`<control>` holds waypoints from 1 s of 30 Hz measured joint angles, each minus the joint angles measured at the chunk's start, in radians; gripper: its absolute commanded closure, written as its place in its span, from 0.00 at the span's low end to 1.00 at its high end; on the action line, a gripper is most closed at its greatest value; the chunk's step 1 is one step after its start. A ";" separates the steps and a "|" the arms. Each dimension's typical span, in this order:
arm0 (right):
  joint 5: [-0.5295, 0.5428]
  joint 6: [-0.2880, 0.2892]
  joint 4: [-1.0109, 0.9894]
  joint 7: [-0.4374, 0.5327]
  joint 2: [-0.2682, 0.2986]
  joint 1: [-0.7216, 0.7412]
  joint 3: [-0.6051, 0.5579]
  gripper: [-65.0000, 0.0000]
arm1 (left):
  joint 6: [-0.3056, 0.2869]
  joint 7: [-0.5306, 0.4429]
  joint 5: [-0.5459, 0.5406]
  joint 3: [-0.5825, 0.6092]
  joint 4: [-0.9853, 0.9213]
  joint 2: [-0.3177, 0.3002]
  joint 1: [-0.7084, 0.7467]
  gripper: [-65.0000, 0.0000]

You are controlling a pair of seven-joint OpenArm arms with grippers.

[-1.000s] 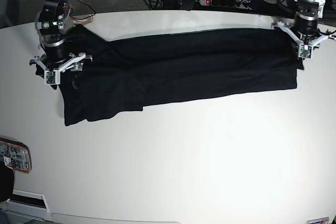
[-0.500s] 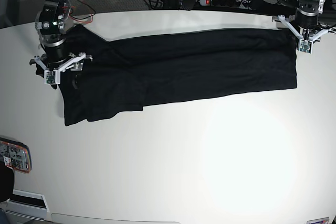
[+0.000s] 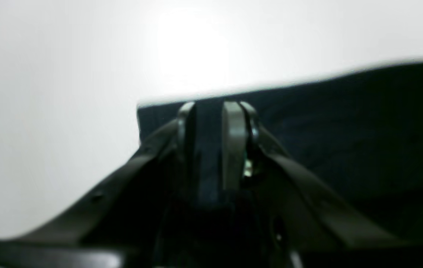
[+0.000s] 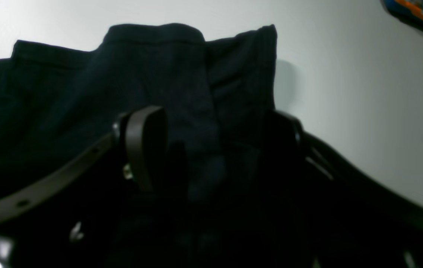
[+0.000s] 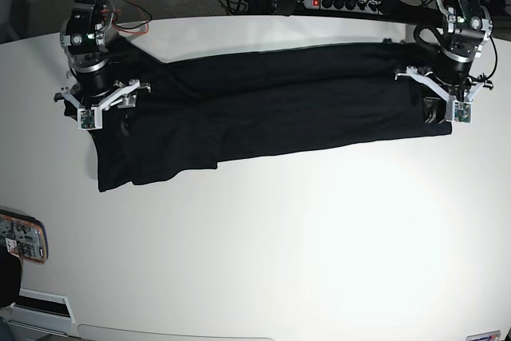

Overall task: Fold the T-shirt properly
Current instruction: 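Grasp the folded edge with both grippers and drag the strip flat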

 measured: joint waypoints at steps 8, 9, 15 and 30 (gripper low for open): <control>0.014 0.006 -0.081 -0.043 0.000 0.192 -0.099 0.39 | 0.002 0.023 0.001 0.061 -0.207 -0.001 -0.080 0.81; 0.010 0.004 -0.089 -0.040 0.000 0.188 -0.100 0.39 | 0.002 0.034 0.005 0.074 -0.230 -0.001 -0.080 0.83; -0.004 0.000 -0.155 -0.062 0.001 0.169 -0.100 0.39 | -0.012 -0.011 -0.015 0.089 -0.391 -0.033 -0.153 0.88; 0.023 0.004 -0.373 0.050 0.006 0.189 -0.101 0.39 | -0.023 -0.257 -0.051 0.185 -0.660 -0.141 -0.282 0.88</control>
